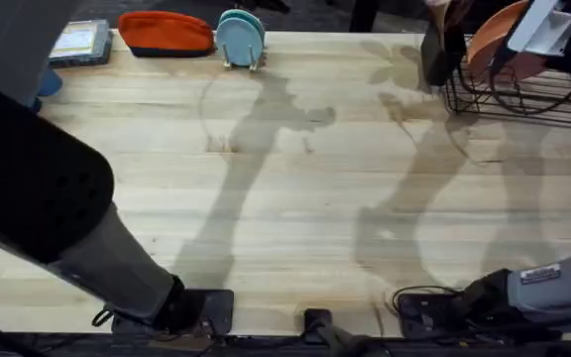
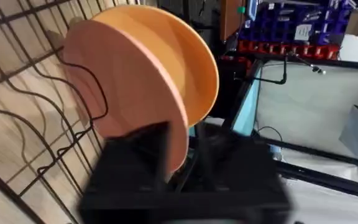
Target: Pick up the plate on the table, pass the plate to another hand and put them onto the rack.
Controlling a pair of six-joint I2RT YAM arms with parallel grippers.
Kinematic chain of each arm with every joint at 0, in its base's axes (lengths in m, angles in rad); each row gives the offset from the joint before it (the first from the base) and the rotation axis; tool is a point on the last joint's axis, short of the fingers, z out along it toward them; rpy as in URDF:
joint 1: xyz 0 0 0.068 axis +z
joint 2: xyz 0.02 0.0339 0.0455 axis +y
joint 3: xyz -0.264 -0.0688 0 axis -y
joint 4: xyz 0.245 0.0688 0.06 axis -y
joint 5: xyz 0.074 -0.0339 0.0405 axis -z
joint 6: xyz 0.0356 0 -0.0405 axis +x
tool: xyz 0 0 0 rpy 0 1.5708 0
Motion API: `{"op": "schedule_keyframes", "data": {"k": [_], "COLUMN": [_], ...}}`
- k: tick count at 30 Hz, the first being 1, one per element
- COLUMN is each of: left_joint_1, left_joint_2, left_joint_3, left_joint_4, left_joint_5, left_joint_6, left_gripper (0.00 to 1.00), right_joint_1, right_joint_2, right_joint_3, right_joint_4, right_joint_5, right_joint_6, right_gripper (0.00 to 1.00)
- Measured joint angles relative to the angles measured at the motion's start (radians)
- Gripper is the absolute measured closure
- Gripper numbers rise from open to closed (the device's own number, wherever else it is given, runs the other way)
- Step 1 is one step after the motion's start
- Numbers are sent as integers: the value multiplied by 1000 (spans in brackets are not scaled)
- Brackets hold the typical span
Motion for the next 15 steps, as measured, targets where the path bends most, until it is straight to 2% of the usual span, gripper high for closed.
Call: {"op": "schedule_keyframes", "data": {"k": [1, 2, 3, 5, 6, 7, 15], "left_joint_1": [0, 0, 0, 0, 0, 0, 0], "left_joint_2": [0, 0, 0, 0, 0, 0, 0], "left_joint_3": [0, 0, 0, 0, 0, 0, 0], "left_joint_4": [0, 0, 0, 0, 0, 0, 0], "left_joint_5": [0, 0, 0, 0, 0, 0, 0], "left_joint_6": [0, 0, 0, 0, 0, 0, 0], "left_gripper": [6, 6, 6, 6, 6, 6, 6], "right_joint_1": [0, 0, 0, 0, 0, 0, 0], "right_joint_2": [0, 0, 0, 0, 0, 0, 0], "right_joint_3": [0, 0, 0, 0, 0, 0, 0], "right_joint_4": [0, -2, -2, -2, -2, -2, -2], "right_joint_5": [1, 0, 0, 0, 0, 0, 0], "right_joint_6": [3, 6, 5, 5, 4, 4, 4], "right_gripper": [926, 800, 359, 81, 24, 8, 3]}}
